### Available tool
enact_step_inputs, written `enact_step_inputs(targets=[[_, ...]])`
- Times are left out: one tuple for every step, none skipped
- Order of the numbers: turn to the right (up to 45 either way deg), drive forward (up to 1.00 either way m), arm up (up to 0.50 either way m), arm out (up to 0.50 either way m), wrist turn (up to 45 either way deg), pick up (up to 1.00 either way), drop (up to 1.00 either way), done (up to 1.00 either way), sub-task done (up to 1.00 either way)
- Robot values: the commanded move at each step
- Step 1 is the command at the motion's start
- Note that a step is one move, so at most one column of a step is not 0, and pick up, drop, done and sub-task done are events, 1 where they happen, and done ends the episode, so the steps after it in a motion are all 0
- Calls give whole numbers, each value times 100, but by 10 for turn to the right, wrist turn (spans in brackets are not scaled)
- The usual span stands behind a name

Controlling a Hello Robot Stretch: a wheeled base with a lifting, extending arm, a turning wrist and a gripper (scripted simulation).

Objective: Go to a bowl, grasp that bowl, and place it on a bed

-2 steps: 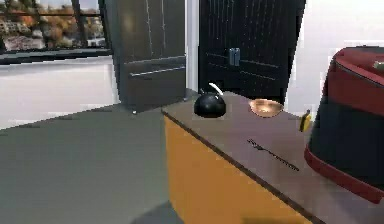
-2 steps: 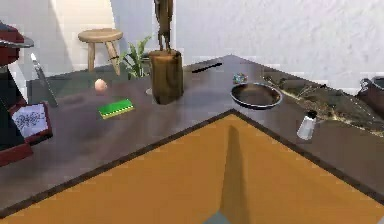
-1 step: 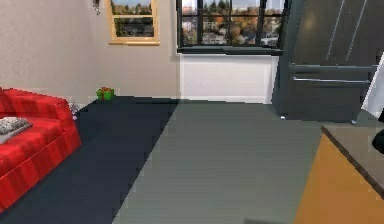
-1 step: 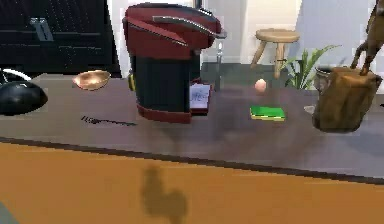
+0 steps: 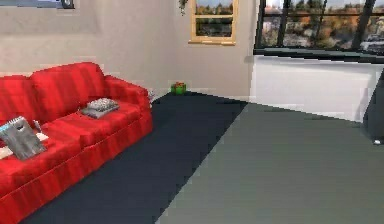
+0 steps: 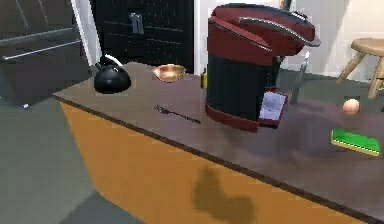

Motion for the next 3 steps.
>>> enact_step_inputs(targets=[[450, 0, 0, 0, 0, 0, 0, 0, 0], [120, 0, 0, 0, 0, 0, 0, 0, 0], [0, 60, 0, 0, 0, 0, 0, 0, 0]])
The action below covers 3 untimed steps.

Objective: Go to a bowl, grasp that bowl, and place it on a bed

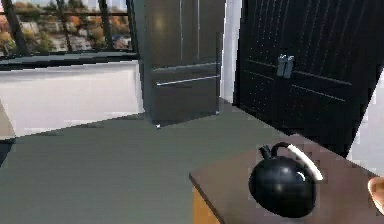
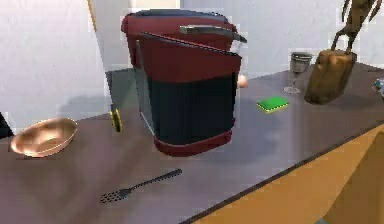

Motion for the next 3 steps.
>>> enact_step_inputs(targets=[[-330, 0, 0, 0, 0, 0, 0, 0, 0], [0, 0, 50, 0, 0, 0, 0, 0, 0], [0, 0, 38, 0, 0, 0, 0, 0, 0]])
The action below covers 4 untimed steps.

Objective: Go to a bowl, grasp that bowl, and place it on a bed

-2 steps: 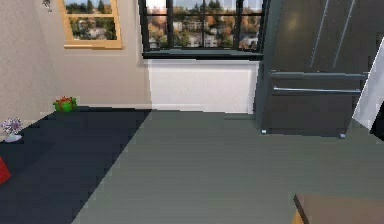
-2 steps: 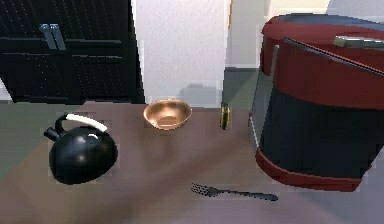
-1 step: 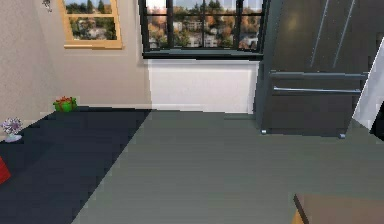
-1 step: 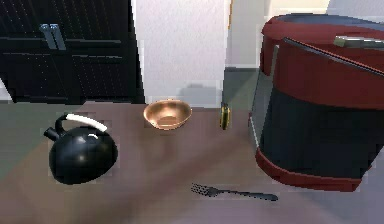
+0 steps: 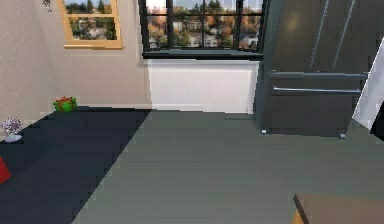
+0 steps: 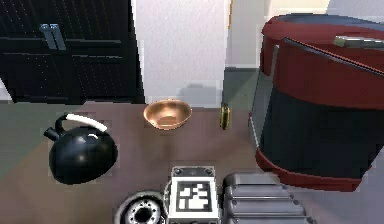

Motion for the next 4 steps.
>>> enact_step_inputs(targets=[[0, 0, 0, 30, 0, 0, 0, 0, 0], [0, 0, 0, 0, 450, 0, 0, 0, 0], [0, 0, 0, 0, 450, 0, 0, 0, 0], [0, 0, 0, 0, 450, 0, 0, 0, 0]])
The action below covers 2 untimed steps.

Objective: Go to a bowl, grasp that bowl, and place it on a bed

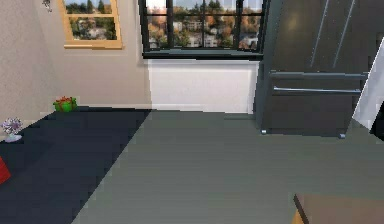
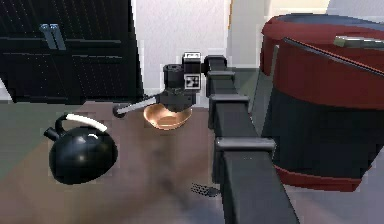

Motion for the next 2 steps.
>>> enact_step_inputs(targets=[[0, 0, 0, 0, 330, 0, 0, 0, 0], [0, 0, -10, 0, 0, 0, 0, 0, 0]])
